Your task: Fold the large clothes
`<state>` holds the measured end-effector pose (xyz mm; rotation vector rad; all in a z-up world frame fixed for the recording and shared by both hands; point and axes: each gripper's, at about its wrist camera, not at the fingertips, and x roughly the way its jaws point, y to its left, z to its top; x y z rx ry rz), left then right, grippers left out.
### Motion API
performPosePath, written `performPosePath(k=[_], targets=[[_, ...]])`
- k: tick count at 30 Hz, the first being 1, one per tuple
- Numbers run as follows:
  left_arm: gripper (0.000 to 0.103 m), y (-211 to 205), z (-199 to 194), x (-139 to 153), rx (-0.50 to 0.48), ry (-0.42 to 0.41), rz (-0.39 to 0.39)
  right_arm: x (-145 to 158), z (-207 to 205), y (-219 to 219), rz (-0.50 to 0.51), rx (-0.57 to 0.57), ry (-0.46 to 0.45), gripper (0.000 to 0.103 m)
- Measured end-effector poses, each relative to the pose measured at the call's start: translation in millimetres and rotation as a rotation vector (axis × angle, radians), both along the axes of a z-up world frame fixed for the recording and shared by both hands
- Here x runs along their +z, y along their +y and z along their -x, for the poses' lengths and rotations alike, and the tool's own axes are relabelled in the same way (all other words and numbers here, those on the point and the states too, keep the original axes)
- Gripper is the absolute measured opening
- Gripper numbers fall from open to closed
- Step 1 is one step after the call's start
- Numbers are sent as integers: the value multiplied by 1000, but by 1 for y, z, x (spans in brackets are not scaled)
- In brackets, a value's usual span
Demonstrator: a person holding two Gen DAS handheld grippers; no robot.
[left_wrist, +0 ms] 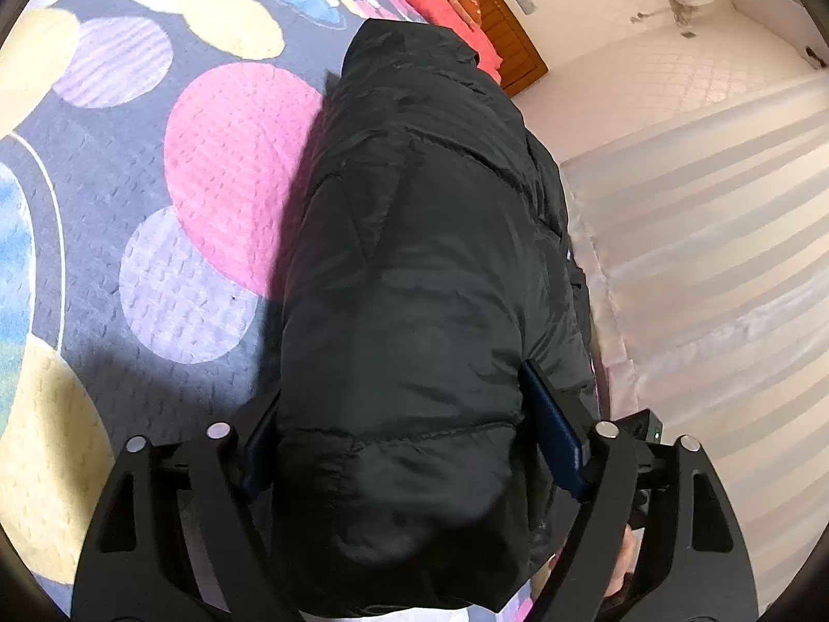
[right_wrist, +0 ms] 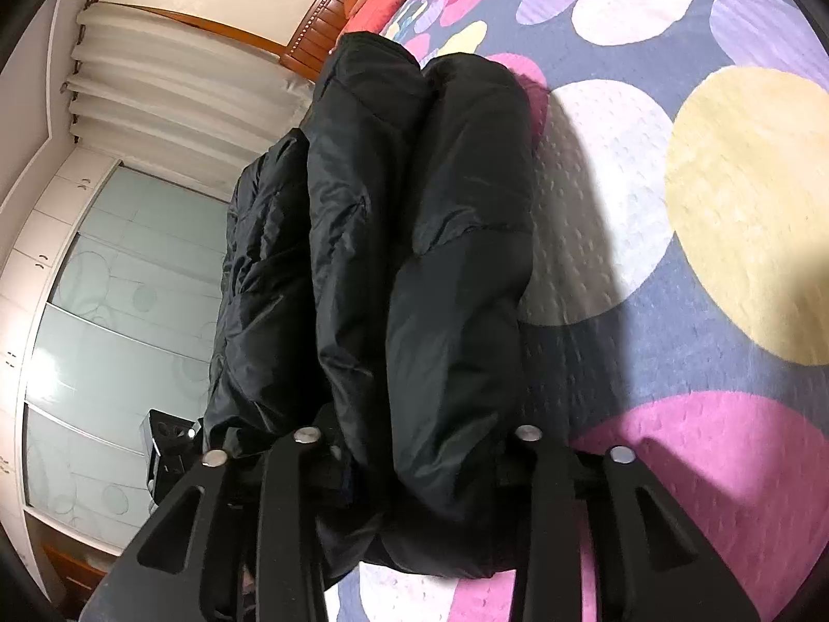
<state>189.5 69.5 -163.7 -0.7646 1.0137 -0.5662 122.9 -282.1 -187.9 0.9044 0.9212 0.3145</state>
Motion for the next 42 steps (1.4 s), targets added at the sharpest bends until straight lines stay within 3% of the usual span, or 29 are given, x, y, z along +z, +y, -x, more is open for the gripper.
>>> performPosePath(k=[5, 10, 16, 26, 27, 29, 31, 33, 42], targets=[[91, 13, -4, 2, 7, 30, 21, 3, 8, -9, 25, -19, 6, 65], [94, 32, -5, 14, 46, -6, 26, 15, 11, -31, 34, -30, -15, 69], [95, 19, -39, 18, 30, -11, -9, 36, -17, -39, 72, -52, -57, 69], [94, 4, -78, 19, 30, 16, -44, 29, -77, -54, 31, -138, -21, 70], [94, 3, -80, 18, 26, 21, -58, 25, -79, -57, 44, -139, -11, 69], [88, -3, -83, 15, 14, 29, -79, 14, -84, -58, 77, -139, 36, 50], [86, -10, -85, 13, 8, 23, -112, -1, -84, -60, 45, -147, 55, 45], [86, -15, -82, 11, 10, 17, -136, -12, -83, -62, 17, -157, 55, 43], [87, -25, -80, 17, 23, 18, -172, -3, -79, -56, 63, -168, 41, 46]])
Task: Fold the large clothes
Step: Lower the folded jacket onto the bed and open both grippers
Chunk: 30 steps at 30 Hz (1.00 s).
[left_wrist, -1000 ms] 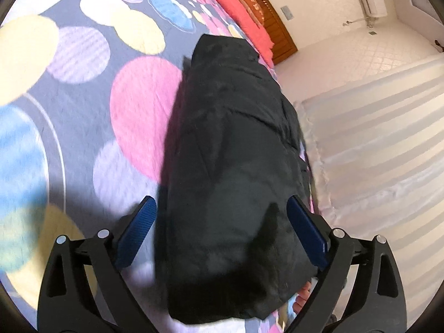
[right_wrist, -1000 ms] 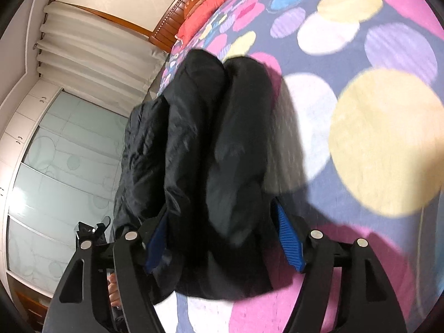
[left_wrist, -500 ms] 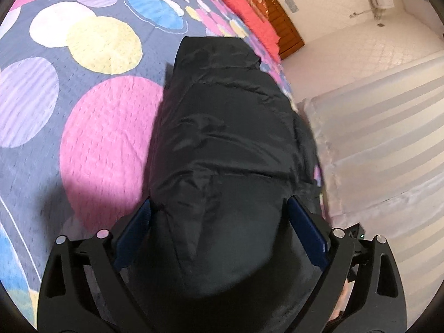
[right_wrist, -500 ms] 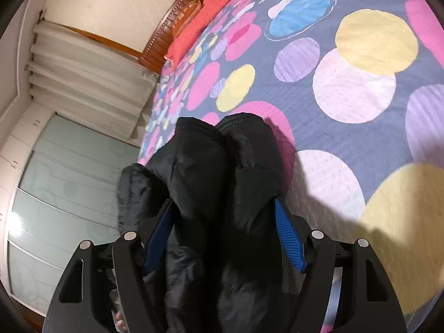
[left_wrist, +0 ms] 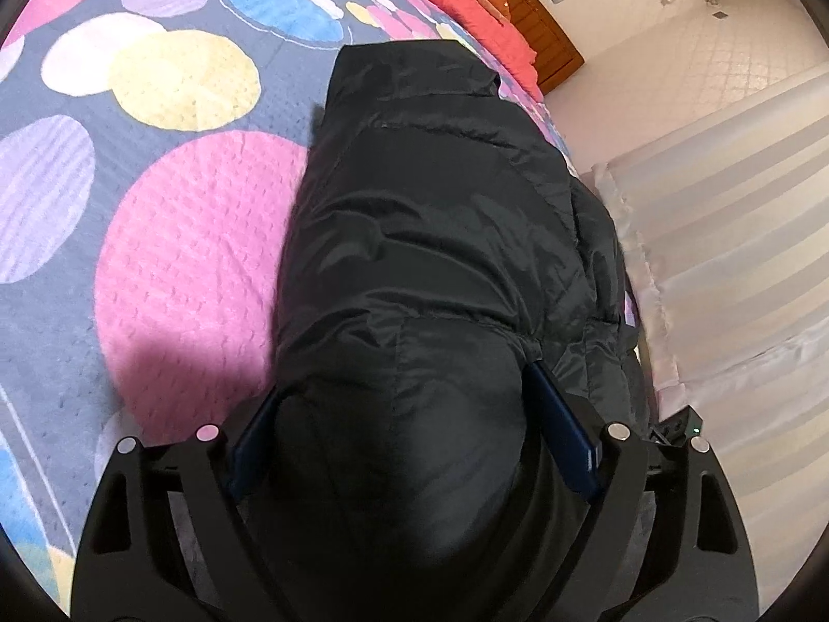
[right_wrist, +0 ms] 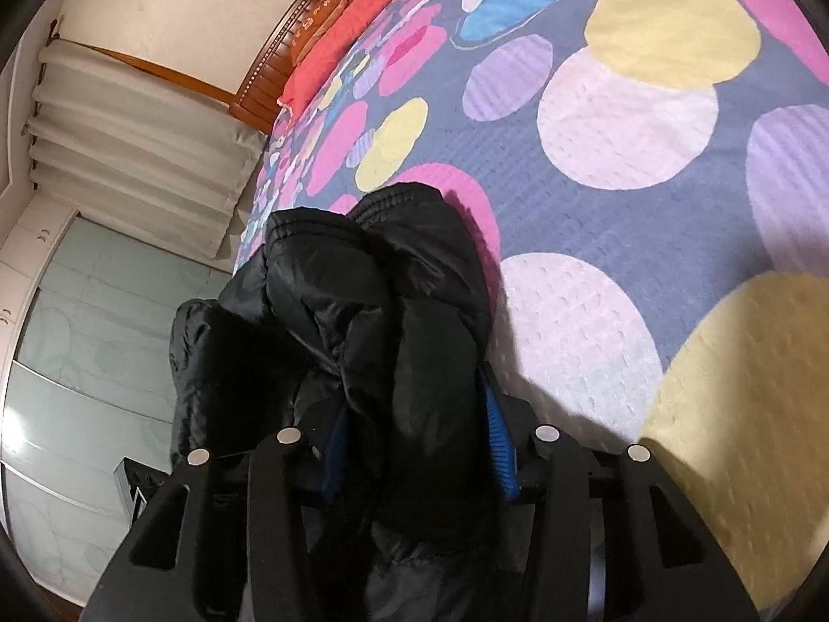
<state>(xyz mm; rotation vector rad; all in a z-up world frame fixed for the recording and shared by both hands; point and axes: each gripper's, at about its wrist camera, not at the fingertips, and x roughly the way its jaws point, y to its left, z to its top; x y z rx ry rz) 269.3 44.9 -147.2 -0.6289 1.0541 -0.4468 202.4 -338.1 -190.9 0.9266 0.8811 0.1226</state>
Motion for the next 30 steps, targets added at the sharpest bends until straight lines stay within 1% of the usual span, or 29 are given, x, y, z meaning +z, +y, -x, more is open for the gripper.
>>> performPosePath(k=[3, 5, 7, 13, 16, 21, 23, 30], targets=[[87, -1, 5, 9, 16, -13, -37, 8, 6, 6, 21, -12, -5, 51], [87, 0, 6, 14, 27, -21, -50, 18, 14, 9, 45, -10, -17, 56], [87, 1, 9, 19, 34, -28, -62, 24, 21, 10, 57, -12, -27, 57], [88, 5, 26, 25, 51, -56, -100, 33, 41, 15, 73, -9, -38, 58], [88, 6, 38, 29, 60, -68, -118, 37, 54, 19, 64, -7, -45, 58], [88, 4, 64, 40, 66, -110, -154, 52, 70, 34, 86, 26, -82, 59], [88, 0, 74, 41, 54, -117, -182, 57, 79, 41, 100, 45, -87, 59], [88, -6, 103, 42, 40, -134, -244, 55, 101, 58, 128, 79, -75, 59]])
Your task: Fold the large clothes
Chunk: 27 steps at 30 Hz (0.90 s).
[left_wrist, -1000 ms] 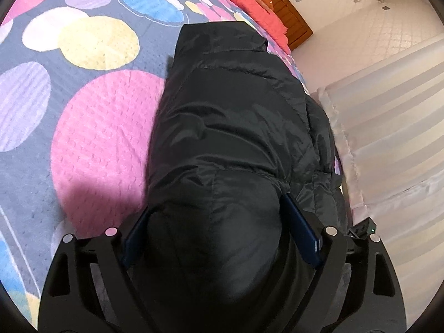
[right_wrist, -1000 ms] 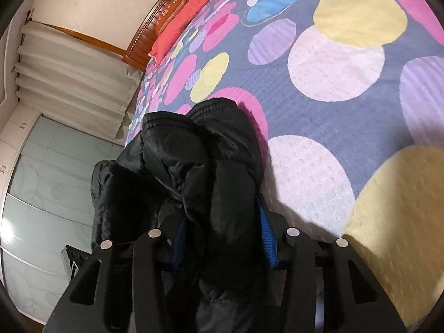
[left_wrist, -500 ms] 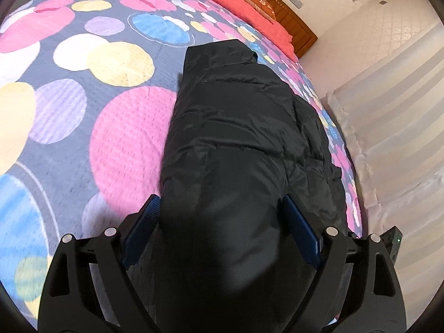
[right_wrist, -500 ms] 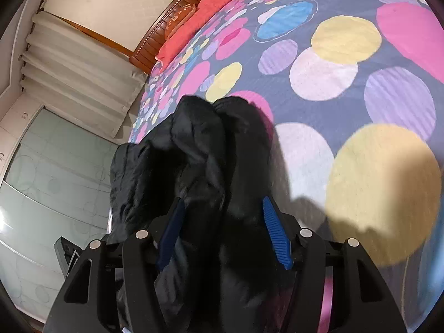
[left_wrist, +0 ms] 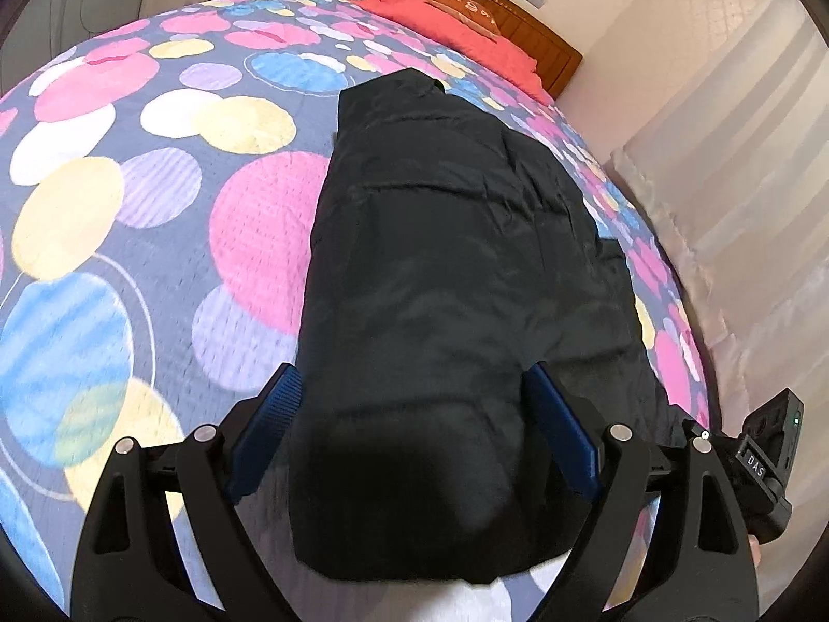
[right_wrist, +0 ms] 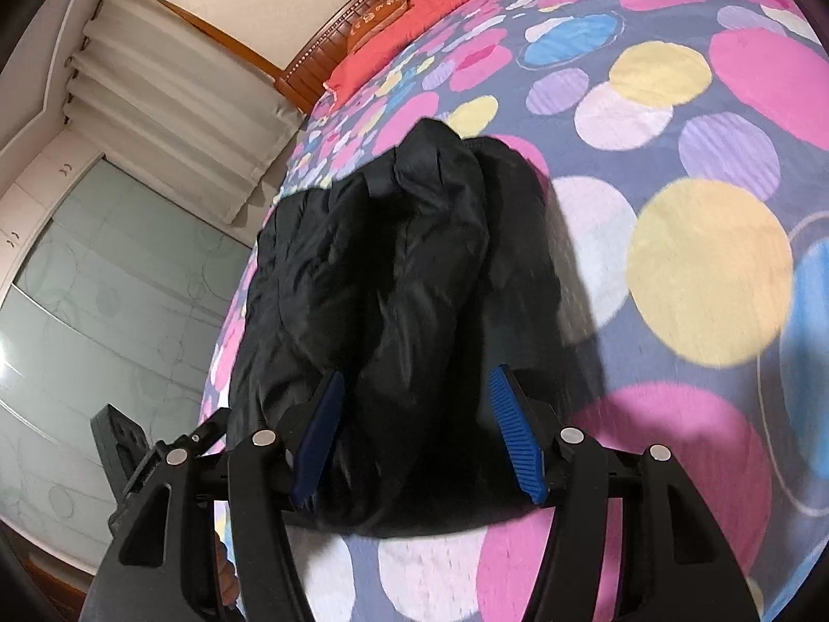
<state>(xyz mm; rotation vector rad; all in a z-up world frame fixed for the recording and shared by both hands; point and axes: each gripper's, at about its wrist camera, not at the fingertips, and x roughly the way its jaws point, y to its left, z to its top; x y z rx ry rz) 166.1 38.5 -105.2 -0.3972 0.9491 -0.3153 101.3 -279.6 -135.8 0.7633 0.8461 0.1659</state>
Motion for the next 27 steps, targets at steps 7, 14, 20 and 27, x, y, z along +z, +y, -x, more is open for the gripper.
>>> performPosePath(k=[7, 14, 20, 27], targets=[[89, -5, 30, 12, -1, -49, -73, 6, 24, 4, 65, -31, 0, 59], [95, -14, 61, 30, 28, -133, -174, 28, 47, 23, 277, -56, -14, 65], [101, -20, 85, 43, 49, -205, -275, 35, 57, 38, 407, -61, -24, 74], [101, -18, 101, 44, 95, -212, -321, 33, 63, 65, 562, -48, -13, 76]])
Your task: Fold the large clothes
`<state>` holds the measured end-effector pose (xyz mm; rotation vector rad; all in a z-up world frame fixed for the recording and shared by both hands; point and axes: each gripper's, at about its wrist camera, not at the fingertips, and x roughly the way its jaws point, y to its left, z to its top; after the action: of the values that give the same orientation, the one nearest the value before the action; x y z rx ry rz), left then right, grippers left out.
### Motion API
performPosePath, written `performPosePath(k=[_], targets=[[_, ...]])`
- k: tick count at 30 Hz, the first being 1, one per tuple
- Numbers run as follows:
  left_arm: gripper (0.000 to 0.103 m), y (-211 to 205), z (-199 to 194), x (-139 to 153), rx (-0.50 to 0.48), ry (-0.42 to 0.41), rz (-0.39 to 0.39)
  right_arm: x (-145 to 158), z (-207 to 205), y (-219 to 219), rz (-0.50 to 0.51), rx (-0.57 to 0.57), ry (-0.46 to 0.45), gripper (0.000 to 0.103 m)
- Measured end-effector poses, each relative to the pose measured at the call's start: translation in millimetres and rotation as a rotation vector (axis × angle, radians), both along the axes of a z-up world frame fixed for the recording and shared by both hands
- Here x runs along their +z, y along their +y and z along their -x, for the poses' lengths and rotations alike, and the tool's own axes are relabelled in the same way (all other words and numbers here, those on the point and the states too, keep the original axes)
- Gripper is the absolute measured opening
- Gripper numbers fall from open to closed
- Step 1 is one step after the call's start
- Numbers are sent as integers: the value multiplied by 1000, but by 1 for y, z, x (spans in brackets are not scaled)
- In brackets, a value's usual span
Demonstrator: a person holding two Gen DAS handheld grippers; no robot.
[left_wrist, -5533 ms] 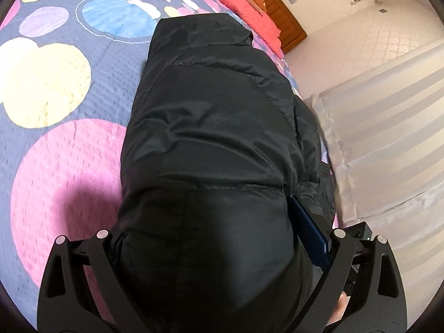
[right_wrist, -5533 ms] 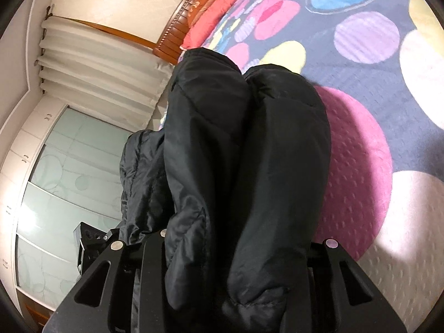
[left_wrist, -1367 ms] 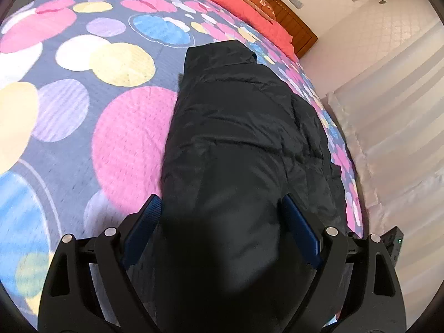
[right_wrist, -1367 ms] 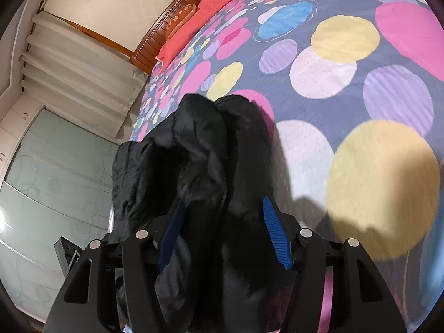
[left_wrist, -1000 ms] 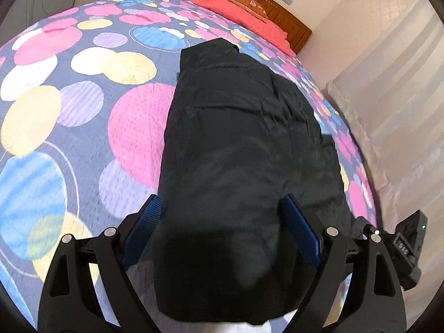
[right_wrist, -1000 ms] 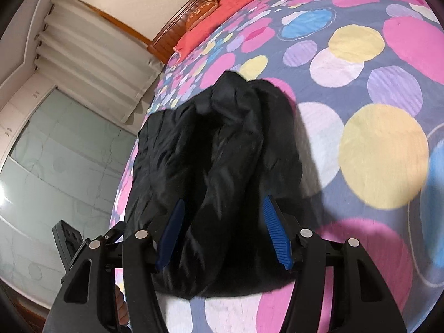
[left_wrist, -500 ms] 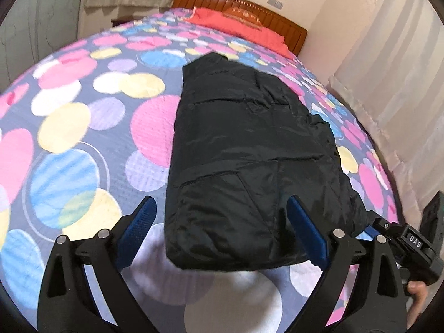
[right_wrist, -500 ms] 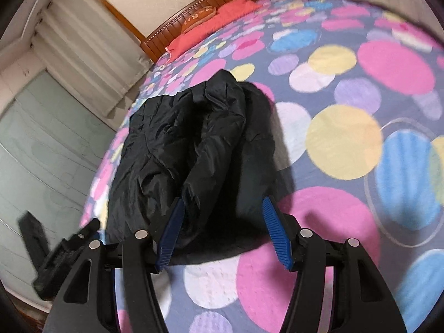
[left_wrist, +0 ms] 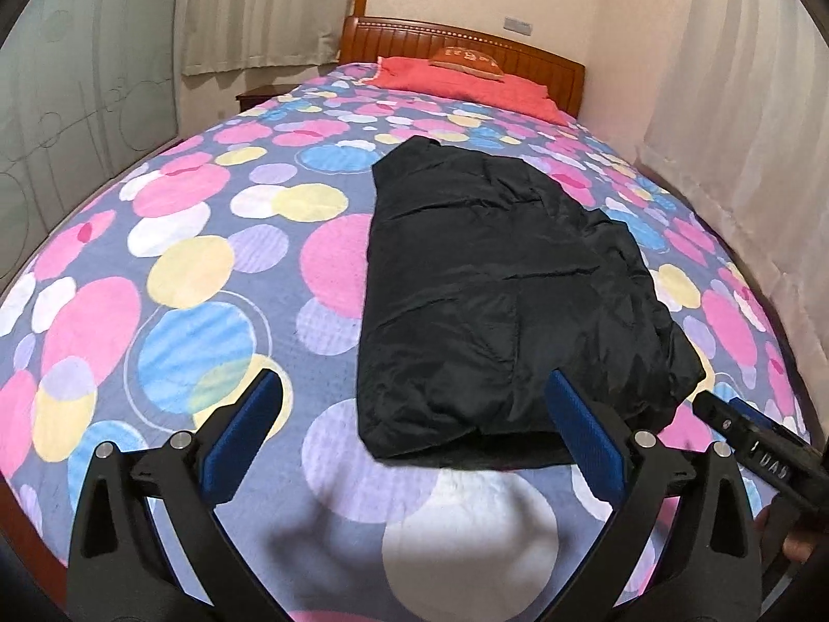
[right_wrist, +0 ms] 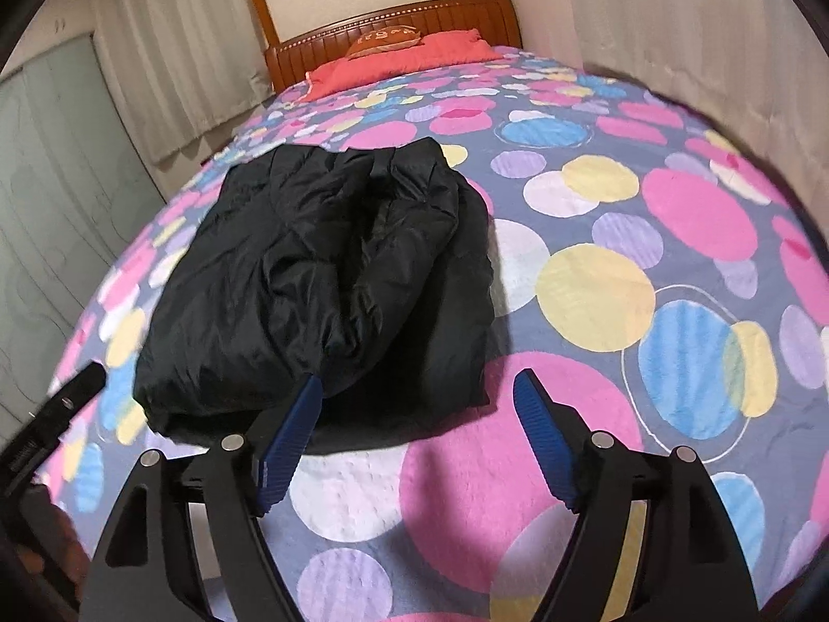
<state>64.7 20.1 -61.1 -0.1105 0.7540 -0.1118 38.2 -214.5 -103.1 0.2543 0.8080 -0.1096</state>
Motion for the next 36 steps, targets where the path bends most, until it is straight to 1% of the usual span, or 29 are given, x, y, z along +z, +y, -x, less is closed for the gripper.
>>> performPosePath(k=[6, 11, 14, 19, 24, 36], targets=[[101, 1, 12, 18, 11, -55, -25, 15, 8, 15, 69, 2, -33, 76], [101, -2, 23, 36, 11, -106, -44, 39, 20, 27, 141, -4, -118, 80], [101, -5, 28, 43, 3, -124, -48, 50, 25, 32, 156, -4, -146, 80], [101, -6, 35, 55, 1, -153, -33, 66, 34, 41, 177, 5, -192, 80], [101, -6, 37, 60, 8, -168, -27, 72, 37, 45, 190, 11, -214, 80], [101, -5, 36, 59, 7, -159, -20, 71, 35, 45, 186, 9, -211, 80]])
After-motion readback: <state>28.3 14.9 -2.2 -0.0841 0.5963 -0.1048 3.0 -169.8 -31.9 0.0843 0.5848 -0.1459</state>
